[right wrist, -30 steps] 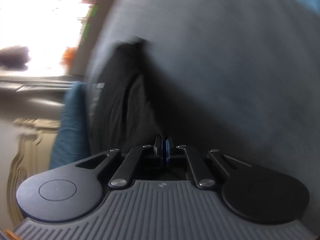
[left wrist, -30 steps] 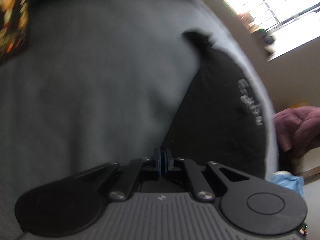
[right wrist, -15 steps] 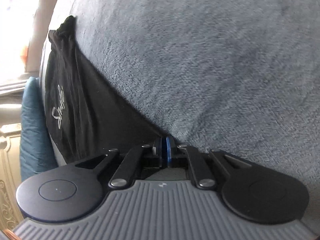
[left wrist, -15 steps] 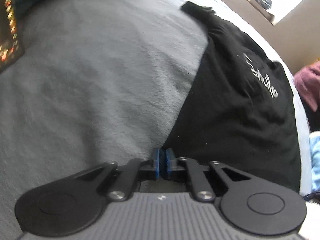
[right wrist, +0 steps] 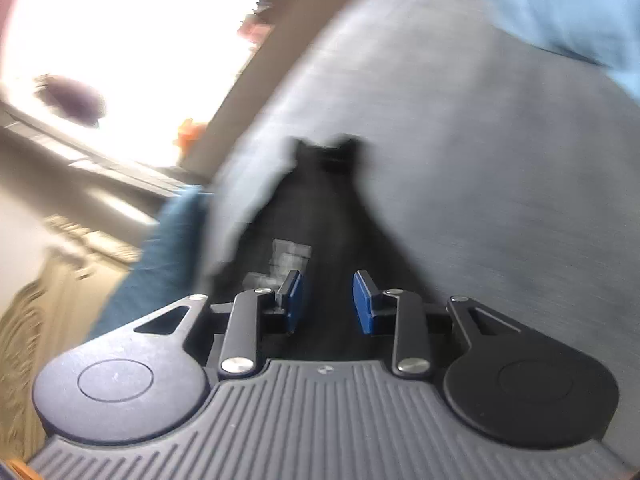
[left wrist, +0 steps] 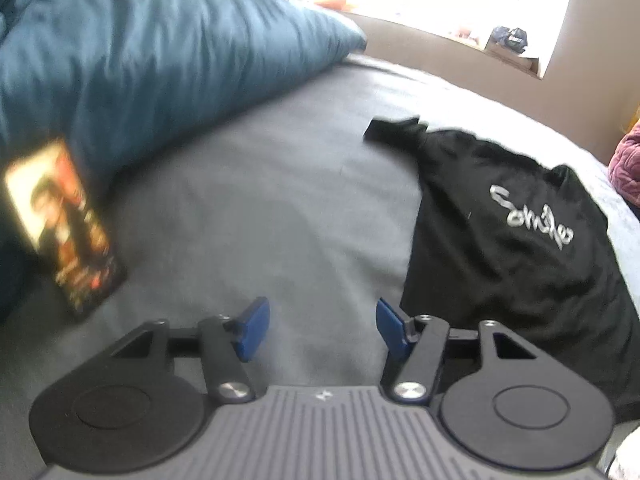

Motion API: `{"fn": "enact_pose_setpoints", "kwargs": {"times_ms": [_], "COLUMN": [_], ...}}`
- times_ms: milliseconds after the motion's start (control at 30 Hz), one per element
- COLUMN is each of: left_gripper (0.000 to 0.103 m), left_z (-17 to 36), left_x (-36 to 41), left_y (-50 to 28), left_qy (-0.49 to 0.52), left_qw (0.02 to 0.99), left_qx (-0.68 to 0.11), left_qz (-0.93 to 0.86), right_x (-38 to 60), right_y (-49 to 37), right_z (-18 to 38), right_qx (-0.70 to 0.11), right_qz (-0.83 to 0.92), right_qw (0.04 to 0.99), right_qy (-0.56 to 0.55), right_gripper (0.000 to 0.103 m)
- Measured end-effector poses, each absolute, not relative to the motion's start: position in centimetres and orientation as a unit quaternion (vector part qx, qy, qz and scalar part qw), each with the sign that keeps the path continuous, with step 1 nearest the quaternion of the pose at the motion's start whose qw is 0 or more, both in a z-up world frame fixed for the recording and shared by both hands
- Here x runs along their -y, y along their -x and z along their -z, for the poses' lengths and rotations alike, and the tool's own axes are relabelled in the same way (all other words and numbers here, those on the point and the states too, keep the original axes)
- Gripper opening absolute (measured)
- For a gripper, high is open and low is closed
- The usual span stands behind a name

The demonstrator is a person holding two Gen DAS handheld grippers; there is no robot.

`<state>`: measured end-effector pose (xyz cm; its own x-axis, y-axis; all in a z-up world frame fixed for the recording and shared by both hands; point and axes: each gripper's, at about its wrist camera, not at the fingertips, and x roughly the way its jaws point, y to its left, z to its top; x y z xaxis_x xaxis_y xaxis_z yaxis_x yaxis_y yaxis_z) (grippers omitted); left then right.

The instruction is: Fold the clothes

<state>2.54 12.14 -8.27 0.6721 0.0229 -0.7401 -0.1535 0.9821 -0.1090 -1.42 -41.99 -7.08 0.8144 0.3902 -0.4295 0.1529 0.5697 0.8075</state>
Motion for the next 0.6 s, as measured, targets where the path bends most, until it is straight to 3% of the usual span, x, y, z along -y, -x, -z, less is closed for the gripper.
{"fn": "enact_pose_setpoints", "kwargs": {"times_ms": [167,600], "left_gripper": [0.061,0.061], "left_z": [8.7,12.0], "left_x": [-10.6,-11.2], "left_y": [-6.2,-15.3], "left_qy": [0.094,0.090], "left_qw": [0.913,0.918], "left_qx": [-0.397,-0.385], "left_qz": [-0.033,-0.024], "right_x": [37.2,23.6], "right_y": [-5.2,-15.8], "right_z": [6.8,12.2], "right_qx": [-0.256,-0.294], "right_qz": [-0.161,-0.223], "right_qw": [0.813,0.759], "right_qy": [-0.498,-0.537], "right_gripper": [0.028,0.028]}}
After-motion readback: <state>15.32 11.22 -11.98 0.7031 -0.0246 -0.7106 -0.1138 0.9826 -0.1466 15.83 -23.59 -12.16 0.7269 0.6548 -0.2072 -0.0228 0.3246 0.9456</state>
